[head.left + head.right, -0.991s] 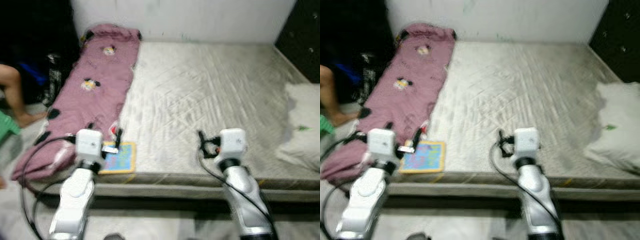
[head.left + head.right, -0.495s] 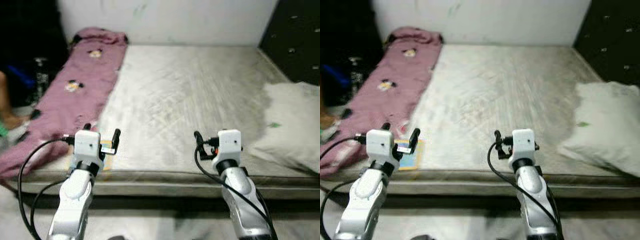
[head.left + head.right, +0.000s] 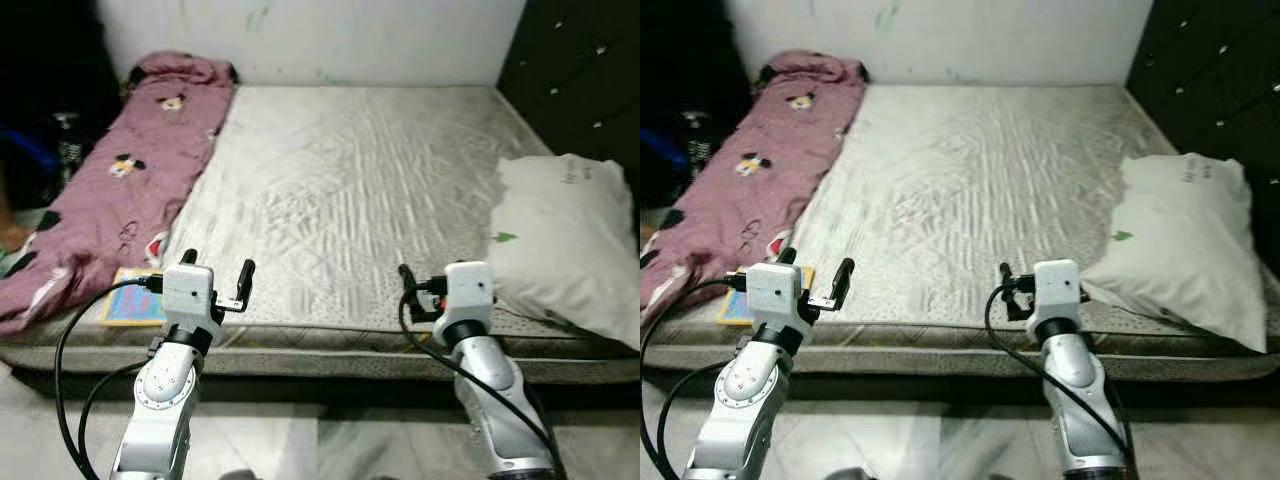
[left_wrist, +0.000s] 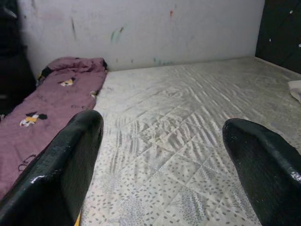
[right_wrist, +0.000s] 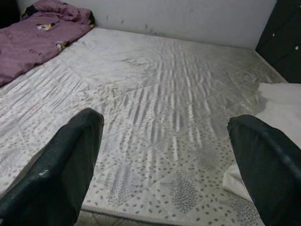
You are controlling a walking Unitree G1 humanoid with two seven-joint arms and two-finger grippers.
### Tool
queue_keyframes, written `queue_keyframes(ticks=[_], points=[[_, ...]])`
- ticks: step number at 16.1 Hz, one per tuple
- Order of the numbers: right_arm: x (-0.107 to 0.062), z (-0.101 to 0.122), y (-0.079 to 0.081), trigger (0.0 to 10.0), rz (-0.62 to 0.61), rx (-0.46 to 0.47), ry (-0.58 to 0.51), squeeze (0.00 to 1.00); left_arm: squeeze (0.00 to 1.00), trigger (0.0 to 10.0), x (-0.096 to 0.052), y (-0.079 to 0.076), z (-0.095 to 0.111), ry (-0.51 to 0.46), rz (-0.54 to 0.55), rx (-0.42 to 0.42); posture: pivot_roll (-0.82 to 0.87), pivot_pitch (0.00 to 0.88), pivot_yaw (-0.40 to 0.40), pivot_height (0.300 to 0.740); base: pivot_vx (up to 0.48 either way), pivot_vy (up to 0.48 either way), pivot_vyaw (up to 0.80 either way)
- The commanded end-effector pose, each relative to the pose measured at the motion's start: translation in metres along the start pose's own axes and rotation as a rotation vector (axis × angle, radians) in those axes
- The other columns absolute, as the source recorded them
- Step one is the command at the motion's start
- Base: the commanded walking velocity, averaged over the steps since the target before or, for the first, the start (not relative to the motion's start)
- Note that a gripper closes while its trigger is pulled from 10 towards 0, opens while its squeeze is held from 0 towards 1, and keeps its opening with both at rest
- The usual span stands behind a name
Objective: Clean up the room
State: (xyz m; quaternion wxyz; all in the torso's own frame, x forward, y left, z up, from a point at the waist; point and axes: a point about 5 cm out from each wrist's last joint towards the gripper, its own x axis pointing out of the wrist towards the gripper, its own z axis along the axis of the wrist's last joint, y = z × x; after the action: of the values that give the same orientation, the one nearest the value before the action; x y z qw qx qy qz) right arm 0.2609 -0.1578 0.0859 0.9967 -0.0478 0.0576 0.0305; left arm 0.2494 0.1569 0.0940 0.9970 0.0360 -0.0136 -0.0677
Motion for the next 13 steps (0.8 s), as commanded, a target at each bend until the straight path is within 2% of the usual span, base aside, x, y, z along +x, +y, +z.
queue_keyframes(ticks=[1, 3, 13], points=[[0.0025, 0.0037, 0.0016, 10.0, 0.008, 0.004, -0.016, 0.0, 0.0, 10.0, 0.0007, 0.0012, 0.0027, -0.014, -0.01, 0.001, 0.0, 0.0, -0.001, 0.74, 0.0, 0.0, 0.0], [0.0026, 0.0037, 0.0017, 10.0, 0.009, 0.004, -0.017, 0.0, 0.0, 10.0, 0.0006, 0.0004, 0.0033, -0.02, -0.018, -0.002, 0.0, 0.0, -0.001, 0.74, 0.124, 0.0, 0.0], [0.0057, 0.0051, 0.002, 10.0, 0.001, 0.007, -0.026, 0.0, 0.0, 10.0, 0.0024, 0.0008, 0.0034, -0.023, -0.028, -0.002, 0.0, 0.0, 0.007, 0.74, 0.283, 0.0, 0.0]])
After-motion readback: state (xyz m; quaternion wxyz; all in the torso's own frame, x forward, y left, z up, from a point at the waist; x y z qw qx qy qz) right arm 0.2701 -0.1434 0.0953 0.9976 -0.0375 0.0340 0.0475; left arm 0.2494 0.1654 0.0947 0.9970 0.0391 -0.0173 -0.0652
